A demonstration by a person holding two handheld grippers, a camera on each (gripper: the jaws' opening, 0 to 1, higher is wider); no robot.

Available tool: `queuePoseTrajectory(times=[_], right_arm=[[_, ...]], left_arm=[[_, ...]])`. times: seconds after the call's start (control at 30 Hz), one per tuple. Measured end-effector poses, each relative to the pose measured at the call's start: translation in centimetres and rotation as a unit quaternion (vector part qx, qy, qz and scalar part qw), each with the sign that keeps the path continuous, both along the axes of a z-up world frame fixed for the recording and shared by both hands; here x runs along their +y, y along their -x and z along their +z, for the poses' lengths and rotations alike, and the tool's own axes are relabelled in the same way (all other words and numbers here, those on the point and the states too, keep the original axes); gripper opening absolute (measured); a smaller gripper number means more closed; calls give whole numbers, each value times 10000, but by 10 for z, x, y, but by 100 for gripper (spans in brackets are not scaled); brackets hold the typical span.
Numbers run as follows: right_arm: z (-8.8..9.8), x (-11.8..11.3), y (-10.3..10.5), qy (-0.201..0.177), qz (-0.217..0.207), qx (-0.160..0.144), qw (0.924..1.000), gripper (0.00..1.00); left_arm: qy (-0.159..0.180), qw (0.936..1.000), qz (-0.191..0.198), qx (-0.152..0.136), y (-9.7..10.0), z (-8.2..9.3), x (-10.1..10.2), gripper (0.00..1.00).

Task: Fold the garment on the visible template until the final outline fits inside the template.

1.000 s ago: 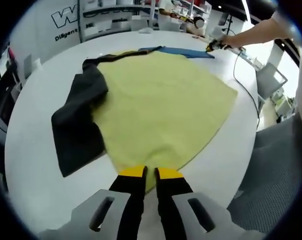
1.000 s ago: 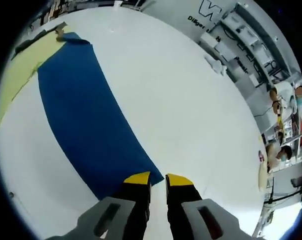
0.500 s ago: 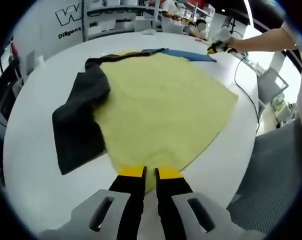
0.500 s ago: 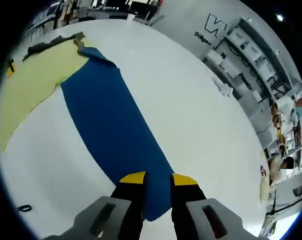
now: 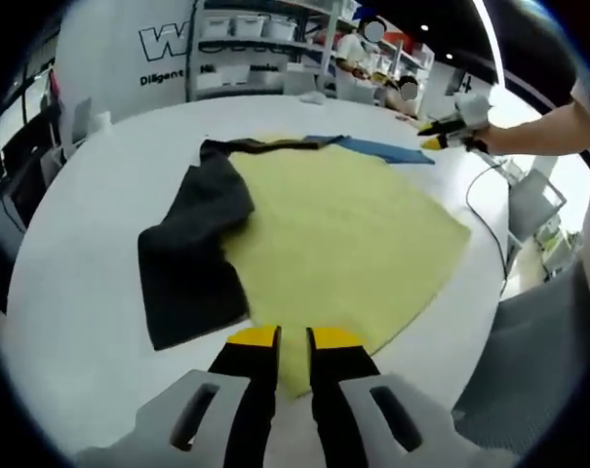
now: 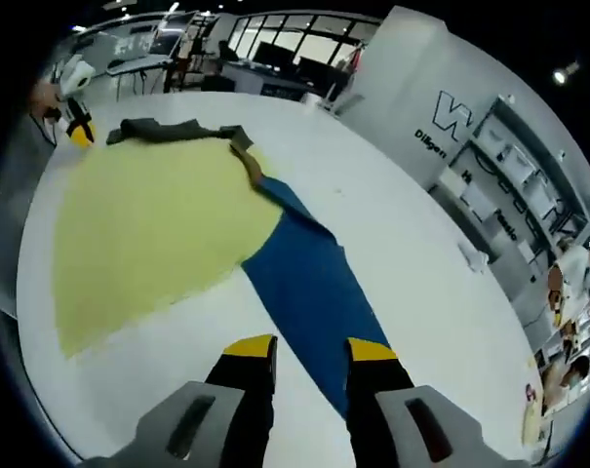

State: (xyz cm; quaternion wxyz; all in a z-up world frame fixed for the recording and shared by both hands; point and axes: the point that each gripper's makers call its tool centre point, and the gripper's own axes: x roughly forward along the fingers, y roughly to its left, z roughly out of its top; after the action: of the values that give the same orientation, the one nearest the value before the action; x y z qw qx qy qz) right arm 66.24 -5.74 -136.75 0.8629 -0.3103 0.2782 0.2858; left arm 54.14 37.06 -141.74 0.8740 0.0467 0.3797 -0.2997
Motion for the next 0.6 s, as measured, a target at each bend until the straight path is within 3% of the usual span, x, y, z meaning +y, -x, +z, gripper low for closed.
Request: queuePoseTrajectory(times=[0.17,0.33,0.6], right_arm=[[4,51,21,-335,321,46,9989,28],[-5,105,53,-436,789,183,9958,30],[-25,158,95,-514,1247,469,9897,32]], left_arm=[[-88,9997,245,-23,-3,-4,22,13],[-50,9979,638,-97,-13,-3,45,14],[-135,9944,1045,-118,-29,-7,75,16]])
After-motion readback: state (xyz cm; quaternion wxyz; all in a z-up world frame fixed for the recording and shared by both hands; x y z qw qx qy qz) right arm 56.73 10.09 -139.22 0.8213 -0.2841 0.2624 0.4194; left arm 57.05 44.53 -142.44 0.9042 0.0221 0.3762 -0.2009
